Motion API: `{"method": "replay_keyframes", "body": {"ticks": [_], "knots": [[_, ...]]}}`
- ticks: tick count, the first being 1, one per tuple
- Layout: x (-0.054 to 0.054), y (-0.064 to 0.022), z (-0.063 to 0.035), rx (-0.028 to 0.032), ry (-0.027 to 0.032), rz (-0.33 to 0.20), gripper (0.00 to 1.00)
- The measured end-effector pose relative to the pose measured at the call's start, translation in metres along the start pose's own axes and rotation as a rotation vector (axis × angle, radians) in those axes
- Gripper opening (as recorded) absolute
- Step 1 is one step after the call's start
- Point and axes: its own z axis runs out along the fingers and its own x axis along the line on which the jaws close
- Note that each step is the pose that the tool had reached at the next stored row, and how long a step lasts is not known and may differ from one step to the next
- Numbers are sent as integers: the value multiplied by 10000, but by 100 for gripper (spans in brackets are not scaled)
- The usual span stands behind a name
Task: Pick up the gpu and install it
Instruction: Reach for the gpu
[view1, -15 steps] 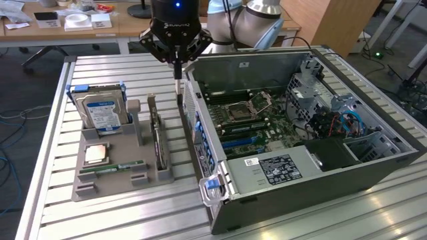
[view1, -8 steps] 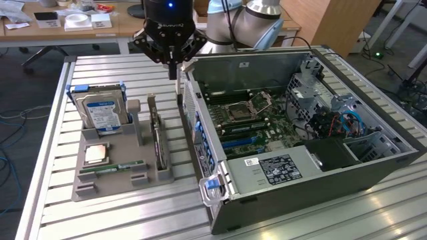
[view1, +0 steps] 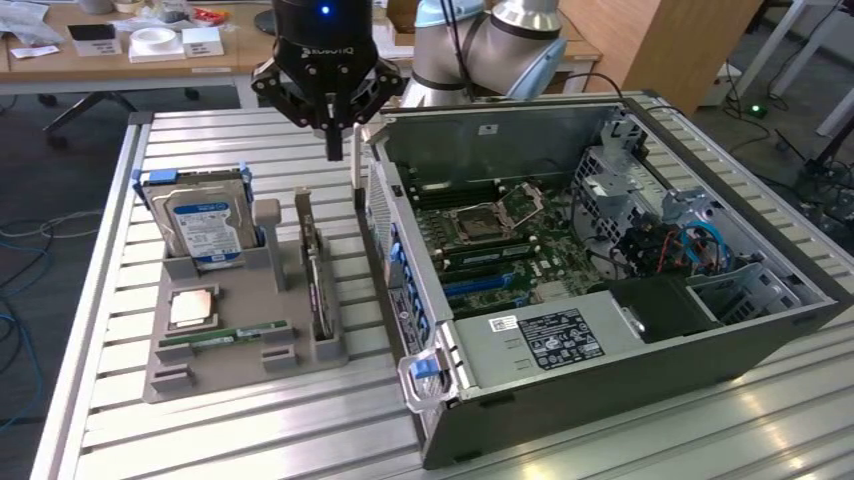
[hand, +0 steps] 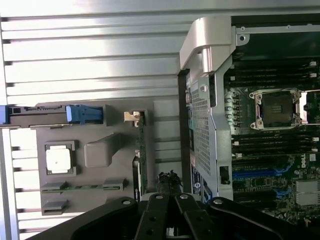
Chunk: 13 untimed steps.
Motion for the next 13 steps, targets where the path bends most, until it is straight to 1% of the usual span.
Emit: {"method": "replay_keyframes", "body": {"ticks": [3, 13], "knots": [[27, -2, 0, -1, -1, 1, 11], [30, -2, 0, 0, 0, 0, 11]]}}
